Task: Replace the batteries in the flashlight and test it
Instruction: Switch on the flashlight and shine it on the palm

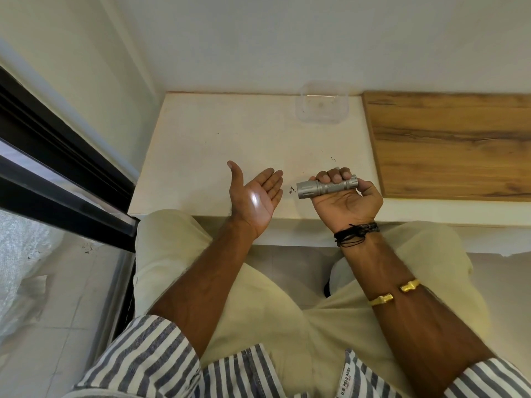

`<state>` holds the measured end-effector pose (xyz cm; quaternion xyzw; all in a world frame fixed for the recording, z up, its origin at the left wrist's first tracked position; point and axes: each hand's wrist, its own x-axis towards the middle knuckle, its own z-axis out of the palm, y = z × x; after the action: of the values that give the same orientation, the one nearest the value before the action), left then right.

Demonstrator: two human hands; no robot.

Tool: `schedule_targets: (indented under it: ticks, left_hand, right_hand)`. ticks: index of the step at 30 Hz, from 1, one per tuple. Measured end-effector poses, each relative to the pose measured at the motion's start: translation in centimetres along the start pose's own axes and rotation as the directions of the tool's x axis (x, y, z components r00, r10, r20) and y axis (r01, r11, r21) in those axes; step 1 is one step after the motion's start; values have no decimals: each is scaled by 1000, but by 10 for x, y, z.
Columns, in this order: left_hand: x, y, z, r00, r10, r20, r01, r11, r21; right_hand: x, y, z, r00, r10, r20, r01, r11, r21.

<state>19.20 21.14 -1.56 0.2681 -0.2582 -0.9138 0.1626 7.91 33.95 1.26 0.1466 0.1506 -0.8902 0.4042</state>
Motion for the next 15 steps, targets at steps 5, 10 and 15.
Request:
schedule_targets:
  ticks: [5, 10, 15]
  left_hand:
    - [1, 2, 0, 1000, -17, 11, 17, 1000, -21]
    - [0, 1, 1, 1000, 1, 6, -1, 1000, -5]
    - [-2, 1, 1, 1000, 15, -1, -15, 1000, 8]
  right_hand:
    - [1, -1, -1, 1000, 15, 10, -15, 1000, -5]
    - [1, -1, 0, 1000, 9, 3, -9, 1000, -24]
    - [2, -1, -2, 1000, -7, 9, 7, 1000, -15]
